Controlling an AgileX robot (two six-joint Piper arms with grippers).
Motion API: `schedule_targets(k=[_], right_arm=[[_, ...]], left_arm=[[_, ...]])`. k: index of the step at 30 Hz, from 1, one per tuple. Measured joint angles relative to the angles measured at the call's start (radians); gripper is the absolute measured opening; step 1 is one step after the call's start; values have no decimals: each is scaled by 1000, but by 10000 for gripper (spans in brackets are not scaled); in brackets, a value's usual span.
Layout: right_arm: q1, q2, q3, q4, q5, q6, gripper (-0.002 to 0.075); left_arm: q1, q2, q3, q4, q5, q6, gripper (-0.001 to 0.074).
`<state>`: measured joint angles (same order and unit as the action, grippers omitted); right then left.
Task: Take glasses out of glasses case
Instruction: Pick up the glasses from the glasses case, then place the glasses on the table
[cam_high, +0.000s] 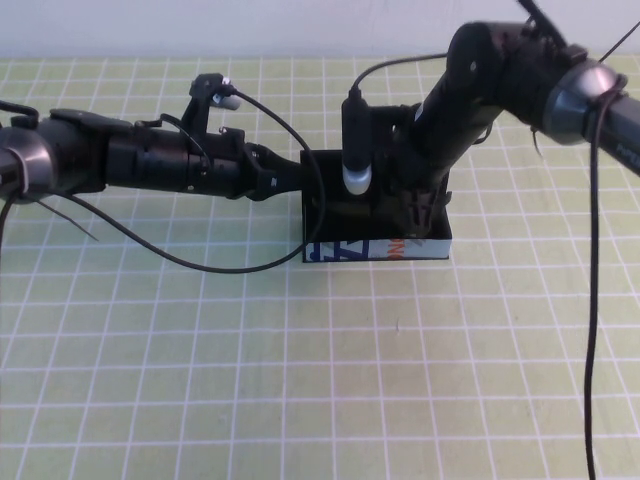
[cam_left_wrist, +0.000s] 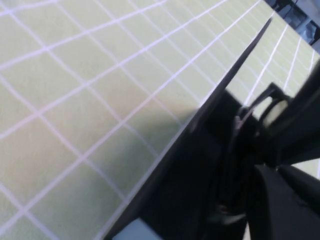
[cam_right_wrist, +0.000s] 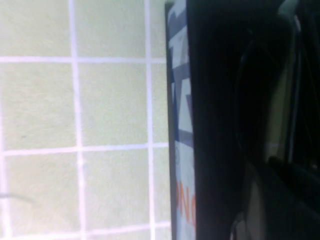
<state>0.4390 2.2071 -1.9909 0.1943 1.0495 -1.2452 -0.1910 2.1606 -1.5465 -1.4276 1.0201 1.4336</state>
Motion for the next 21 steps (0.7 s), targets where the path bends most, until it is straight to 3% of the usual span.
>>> schedule_targets(k=[8, 16, 21], right_arm=[[0, -80, -59, -13, 133, 168, 12], [-35, -153, -133, -135, 189, 685, 12], [-159, -220, -70, -153, 191, 958, 12]], left_arm=[[0, -89, 0, 59, 2, -67, -3], [0, -224, 0, 180, -7, -147, -3], [0, -293, 10, 234, -11, -184, -3]])
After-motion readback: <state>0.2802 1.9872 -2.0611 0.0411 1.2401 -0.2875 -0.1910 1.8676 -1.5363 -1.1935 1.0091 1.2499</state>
